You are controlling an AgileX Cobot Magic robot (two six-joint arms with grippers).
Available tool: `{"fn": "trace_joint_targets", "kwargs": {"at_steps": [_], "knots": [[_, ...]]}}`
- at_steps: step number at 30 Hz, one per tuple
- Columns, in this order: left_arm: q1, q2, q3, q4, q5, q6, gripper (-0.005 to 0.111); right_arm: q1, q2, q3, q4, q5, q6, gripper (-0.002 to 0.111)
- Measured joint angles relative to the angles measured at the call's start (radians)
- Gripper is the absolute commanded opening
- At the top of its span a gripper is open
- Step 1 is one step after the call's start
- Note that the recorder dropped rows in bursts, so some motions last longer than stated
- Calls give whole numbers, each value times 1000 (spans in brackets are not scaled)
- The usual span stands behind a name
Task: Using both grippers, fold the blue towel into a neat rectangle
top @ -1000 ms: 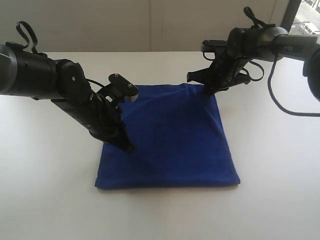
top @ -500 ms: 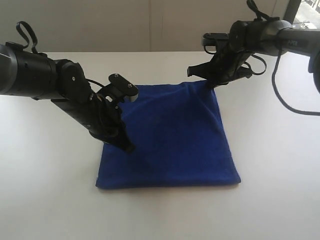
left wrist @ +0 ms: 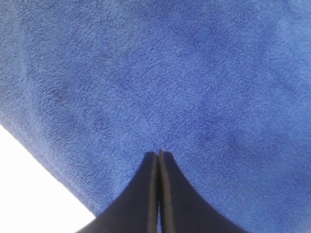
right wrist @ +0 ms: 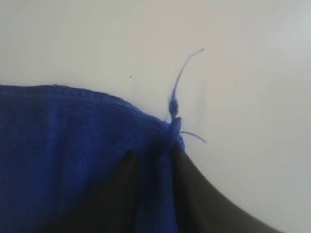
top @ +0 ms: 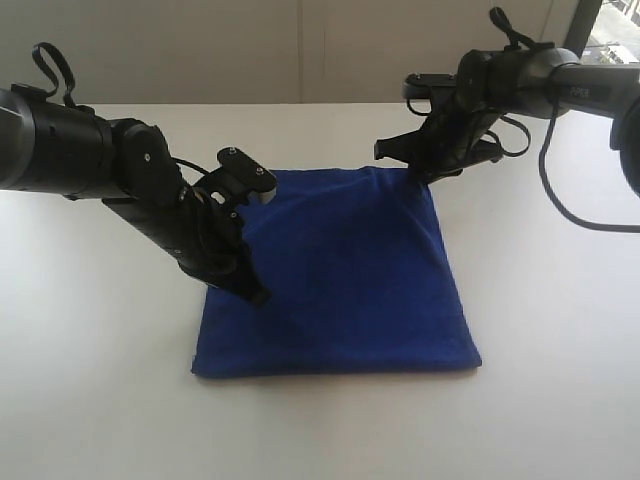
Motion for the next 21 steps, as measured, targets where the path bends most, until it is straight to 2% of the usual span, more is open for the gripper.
{"fn": "trace_joint_targets", "kwargs": {"at_steps": [11, 13, 17, 21], "knots": [[0, 0, 0, 0, 0, 0, 0, 0, 2, 0, 8, -26, 0, 25], [0, 0, 0, 0, 0, 0, 0, 0, 6, 0, 10, -26, 0, 20], [0, 0, 0, 0, 0, 0, 0, 0, 10, 0, 10, -26, 0, 1], [0, 0, 0, 0, 0, 0, 0, 0, 10, 0, 12, -26, 0, 0]]}}
